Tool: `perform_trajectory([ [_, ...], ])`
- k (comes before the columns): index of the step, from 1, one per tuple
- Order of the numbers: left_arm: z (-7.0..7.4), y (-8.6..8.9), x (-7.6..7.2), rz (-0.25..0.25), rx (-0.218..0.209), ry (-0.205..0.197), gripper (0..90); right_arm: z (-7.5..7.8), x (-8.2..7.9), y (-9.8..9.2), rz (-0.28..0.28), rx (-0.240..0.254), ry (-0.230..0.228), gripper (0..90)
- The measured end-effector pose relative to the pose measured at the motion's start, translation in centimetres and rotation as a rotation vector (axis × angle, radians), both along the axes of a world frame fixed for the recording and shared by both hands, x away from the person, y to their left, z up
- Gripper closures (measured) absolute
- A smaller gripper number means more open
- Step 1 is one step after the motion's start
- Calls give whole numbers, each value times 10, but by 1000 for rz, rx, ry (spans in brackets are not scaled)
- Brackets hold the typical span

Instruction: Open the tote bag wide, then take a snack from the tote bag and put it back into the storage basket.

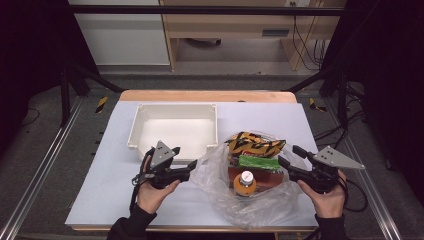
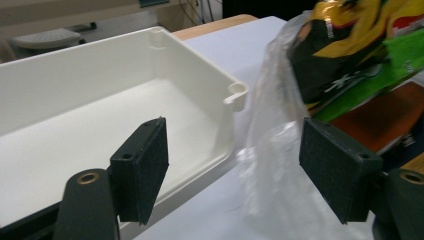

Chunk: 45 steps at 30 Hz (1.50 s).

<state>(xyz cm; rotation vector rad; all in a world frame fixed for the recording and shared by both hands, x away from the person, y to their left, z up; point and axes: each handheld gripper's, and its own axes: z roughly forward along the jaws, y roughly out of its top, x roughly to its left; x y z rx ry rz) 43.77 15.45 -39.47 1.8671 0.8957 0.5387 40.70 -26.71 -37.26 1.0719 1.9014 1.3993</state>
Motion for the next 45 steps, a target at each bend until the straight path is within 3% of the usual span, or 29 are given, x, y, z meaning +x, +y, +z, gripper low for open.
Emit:
perform_trajectory([
  [2, -1, 11, 1, 27, -7, 3, 267, -5, 2, 2, 7, -9, 20, 370],
  [7, -4, 37, 1, 79, -27, -3, 254, -14, -1, 4, 62, 2, 15, 359],
  [10, -8, 48, 0, 105, -35, -5, 249, -19, -4, 7, 101, -3, 45, 355],
  [16, -16, 57, 4, 134, -24, 7, 249, -28, 0, 12, 109, -32, 66, 340],
  [21, -18, 59, 6, 142, -24, 11, 249, -37, 5, 17, 112, -85, 79, 361],
  [30, -19, 61, 7, 150, -26, 12, 255, -55, 15, 25, 143, -149, 86, 566],
  [36, -20, 61, 7, 157, -16, 13, 260, -54, 13, 16, 137, -155, 39, 746],
  [39, -20, 60, 8, 157, -16, 15, 260, -53, 13, 15, 141, -155, 24, 724],
  [43, -22, 59, 9, 154, -8, 20, 260, -53, 18, 19, 160, -148, -3, 591],
  [45, -22, 58, 9, 153, -6, 21, 261, -53, 21, 22, 165, -152, -6, 587],
])
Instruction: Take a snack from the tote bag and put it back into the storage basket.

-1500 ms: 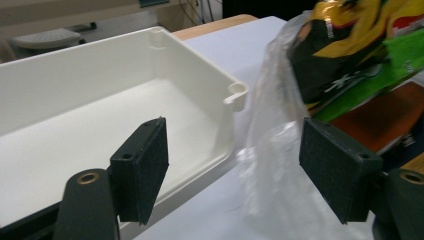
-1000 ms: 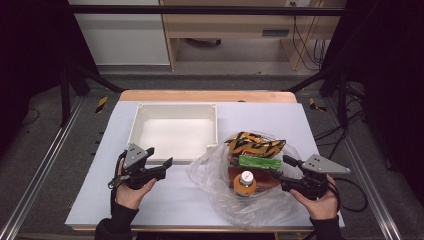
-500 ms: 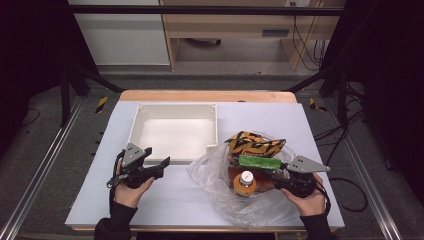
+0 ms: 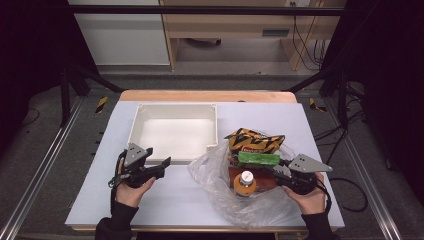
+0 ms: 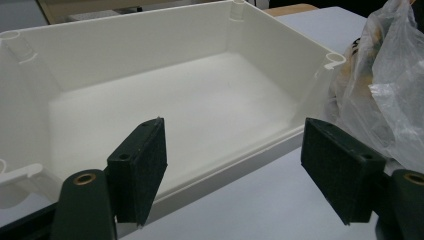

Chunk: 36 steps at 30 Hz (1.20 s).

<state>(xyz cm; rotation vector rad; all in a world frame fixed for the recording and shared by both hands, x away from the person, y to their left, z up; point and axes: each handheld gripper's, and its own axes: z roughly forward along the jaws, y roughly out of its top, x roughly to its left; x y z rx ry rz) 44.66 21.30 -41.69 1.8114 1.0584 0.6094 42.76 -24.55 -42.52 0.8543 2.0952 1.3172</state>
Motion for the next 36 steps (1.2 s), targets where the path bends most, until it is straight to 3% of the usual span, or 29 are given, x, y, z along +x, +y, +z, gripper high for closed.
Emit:
perform_trajectory([
  [10, -1, -1, 0, -4, 8, -2, 264, -2, 1, 1, 11, -26, -23, 751],
  [20, 0, -1, 0, -5, 8, -4, 265, 3, -3, -1, 24, -52, -66, 806],
  [36, 6, 0, -3, -9, -1, -27, 261, 32, -16, -7, 41, 13, -121, 827],
])
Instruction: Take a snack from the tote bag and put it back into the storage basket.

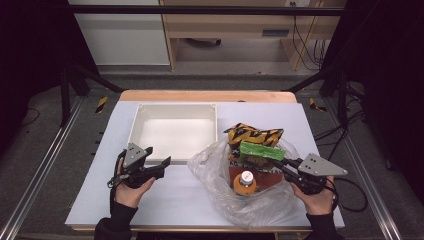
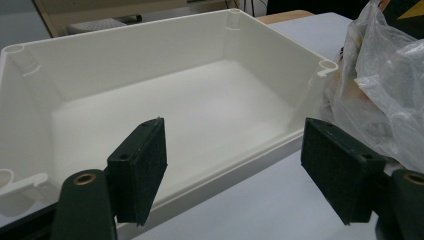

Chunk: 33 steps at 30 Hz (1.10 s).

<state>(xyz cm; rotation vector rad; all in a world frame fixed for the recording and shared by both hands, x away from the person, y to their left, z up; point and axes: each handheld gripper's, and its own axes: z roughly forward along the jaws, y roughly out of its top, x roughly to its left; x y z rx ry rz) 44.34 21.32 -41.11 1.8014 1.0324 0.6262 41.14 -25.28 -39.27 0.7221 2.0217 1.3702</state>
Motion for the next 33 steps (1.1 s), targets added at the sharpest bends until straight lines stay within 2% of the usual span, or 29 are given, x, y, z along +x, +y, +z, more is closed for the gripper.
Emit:
perform_trajectory([
  [7, 5, 1, -2, -2, -8, -14, 255, 17, -4, -2, 1, 42, -8, 830],
  [15, 15, 3, -8, -8, -25, -45, 255, 42, -7, 7, 28, 76, -39, 836],
  [22, 24, 3, -13, -16, -34, -68, 252, 64, -5, 13, 41, 84, -44, 839],
  [27, 32, 1, -17, -35, -51, -87, 252, 72, -1, 20, 59, 114, -23, 842],
  [33, 42, -3, -24, -54, -57, -121, 251, 78, 4, 38, 93, 122, -4, 843],
])
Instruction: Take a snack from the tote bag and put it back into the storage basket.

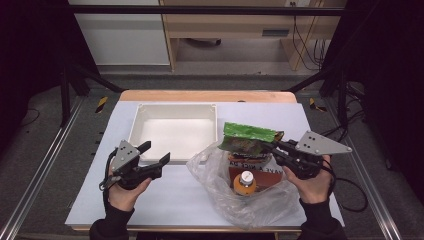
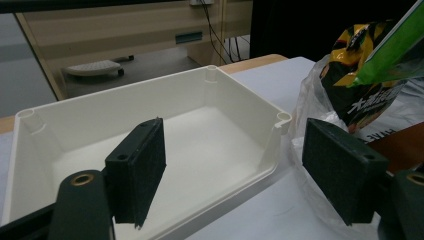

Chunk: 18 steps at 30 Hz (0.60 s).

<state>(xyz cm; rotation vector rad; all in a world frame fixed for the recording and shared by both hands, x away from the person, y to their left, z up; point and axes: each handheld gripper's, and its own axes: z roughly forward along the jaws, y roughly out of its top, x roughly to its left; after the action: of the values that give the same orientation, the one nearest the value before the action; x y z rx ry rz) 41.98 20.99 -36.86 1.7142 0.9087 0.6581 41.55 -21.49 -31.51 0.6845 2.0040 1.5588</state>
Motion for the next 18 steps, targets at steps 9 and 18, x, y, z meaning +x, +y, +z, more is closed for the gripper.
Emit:
perform_trajectory([
  [9, 10, -7, -6, -30, -7, -30, 249, 1, 10, 38, 60, 0, 51, 845],
  [18, 15, -17, -9, -54, -5, -46, 250, -4, 22, 65, 84, -17, 97, 846],
])
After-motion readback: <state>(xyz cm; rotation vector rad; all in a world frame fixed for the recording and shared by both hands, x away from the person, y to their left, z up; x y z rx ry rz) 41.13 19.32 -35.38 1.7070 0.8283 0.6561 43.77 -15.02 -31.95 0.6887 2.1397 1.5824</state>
